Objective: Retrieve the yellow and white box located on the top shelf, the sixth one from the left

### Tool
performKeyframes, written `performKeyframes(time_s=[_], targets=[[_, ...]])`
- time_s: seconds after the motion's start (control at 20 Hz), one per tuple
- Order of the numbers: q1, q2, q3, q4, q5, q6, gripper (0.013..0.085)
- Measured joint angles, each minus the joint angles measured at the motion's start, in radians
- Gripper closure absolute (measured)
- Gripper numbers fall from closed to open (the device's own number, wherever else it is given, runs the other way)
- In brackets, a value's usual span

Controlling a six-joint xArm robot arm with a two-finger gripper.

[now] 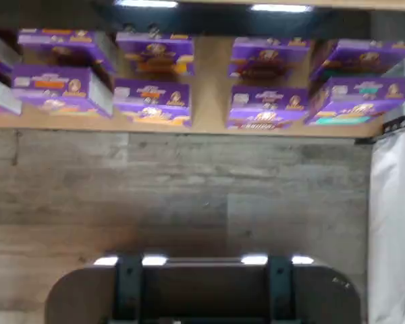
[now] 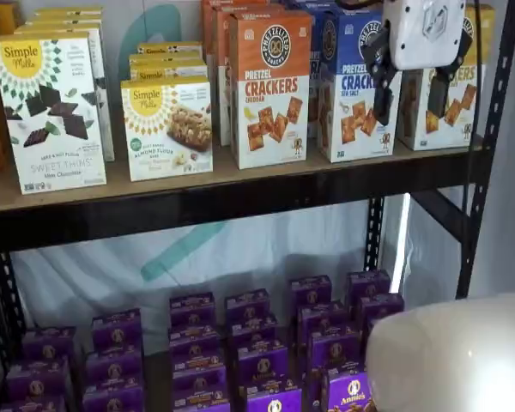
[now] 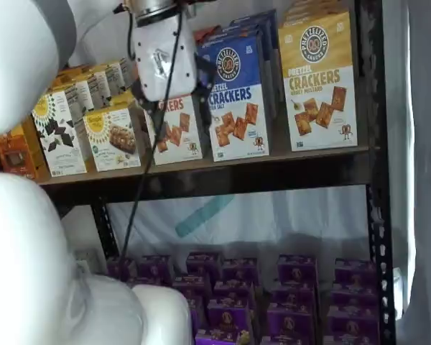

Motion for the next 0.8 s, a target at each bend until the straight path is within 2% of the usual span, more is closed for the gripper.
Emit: performKeyframes(time_s=[0.25, 0.35, 0.45, 0.5, 0.7, 0.8], targets=[[-0.131, 0.042, -0.005, -0.001, -0.092, -0.128, 0.013], [-0.186, 0.064, -0.013, 0.01, -0.126, -0.179, 0.013], [-0.262, 0.115, -0.049, 0.036, -0.139, -0.249, 0.013], [-0.273, 0.125, -0.056, 0.039, -0.139, -0.259, 0.013], [-0.376, 0.191, -0.106, 0.082, -0.173, -0.355, 0.013], [-0.408, 0.217, -0.127, 0.089, -0.19, -0.385, 0.013]])
